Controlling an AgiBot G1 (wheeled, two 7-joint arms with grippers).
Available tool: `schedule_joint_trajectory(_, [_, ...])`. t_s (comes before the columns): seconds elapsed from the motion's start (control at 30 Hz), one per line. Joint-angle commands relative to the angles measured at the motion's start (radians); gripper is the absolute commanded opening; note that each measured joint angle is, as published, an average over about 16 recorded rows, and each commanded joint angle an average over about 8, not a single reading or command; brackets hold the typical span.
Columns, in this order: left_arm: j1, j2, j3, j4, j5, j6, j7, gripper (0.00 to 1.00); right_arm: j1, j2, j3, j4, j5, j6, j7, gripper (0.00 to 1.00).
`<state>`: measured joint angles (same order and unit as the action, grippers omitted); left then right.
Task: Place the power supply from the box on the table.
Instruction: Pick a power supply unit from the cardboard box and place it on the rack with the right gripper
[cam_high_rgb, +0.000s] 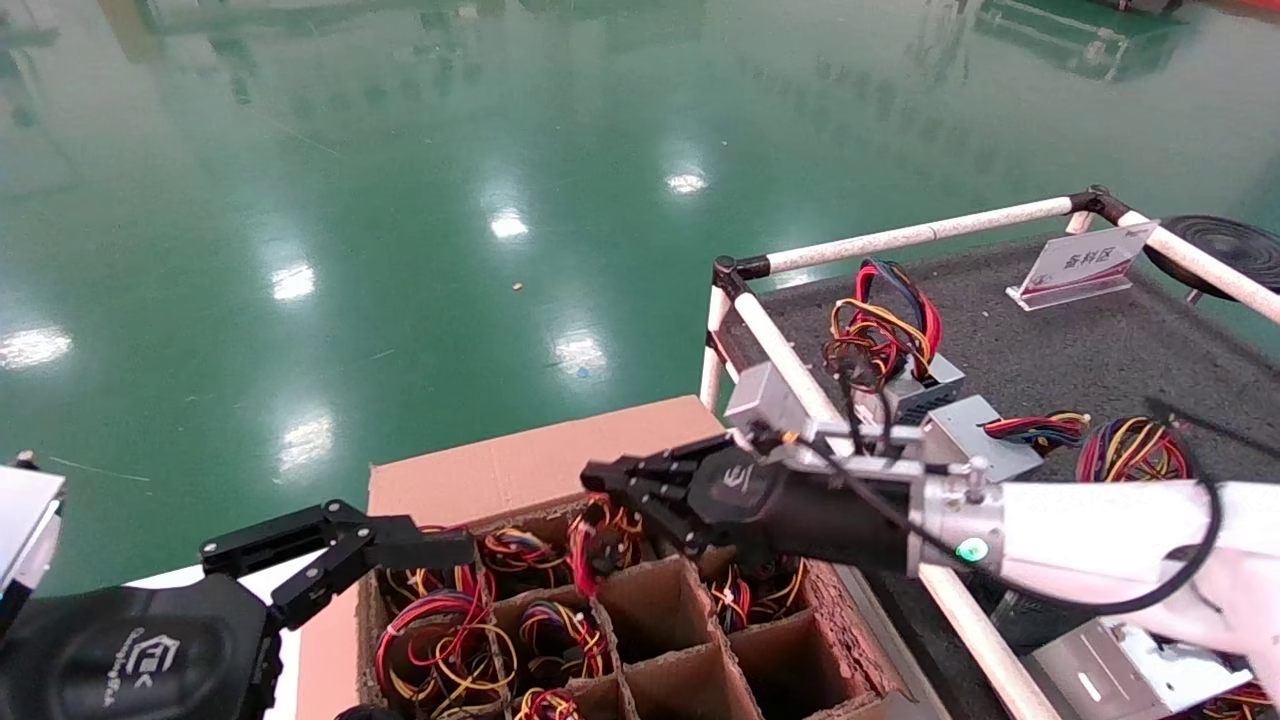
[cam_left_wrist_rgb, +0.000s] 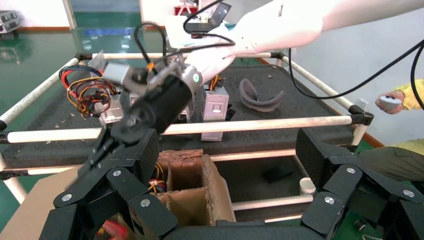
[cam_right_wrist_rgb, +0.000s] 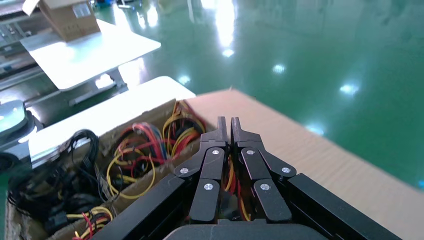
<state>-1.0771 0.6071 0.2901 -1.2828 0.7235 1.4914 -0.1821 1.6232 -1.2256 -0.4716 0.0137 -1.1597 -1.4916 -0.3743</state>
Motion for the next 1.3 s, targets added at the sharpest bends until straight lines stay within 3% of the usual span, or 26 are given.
schedule_joint_trajectory(0.03, [0.0,0.0,0.0,0.0,0.0,0.0,0.0,1.0,0.005,0.01,0.004,0.0,0.006,-0.018,0.003,0.0])
schedule_joint_trajectory(0.47, [0.0,0.0,0.001,0.0,-0.001,0.0,0.0,1.0,0.084,0.056,0.05,0.021,0.074,-0.074,0.055,0.0])
schedule_joint_trajectory(0.8, [0.0,-0.001,0.002,0.0,-0.001,-0.001,0.001,1.0,0.203,0.111,0.104,0.077,0.159,-0.083,0.178,0.0])
schedule_joint_trajectory(1.03, [0.0,-0.001,0.002,0.0,-0.001,-0.001,0.001,1.0,0.312,0.162,0.136,0.112,0.206,-0.048,0.241,0.0])
schedule_joint_trajectory(1.3, [-0.001,-0.001,0.002,0.0,-0.002,-0.001,0.001,1.0,0.403,0.228,0.146,0.094,0.21,0.022,0.232,0.0])
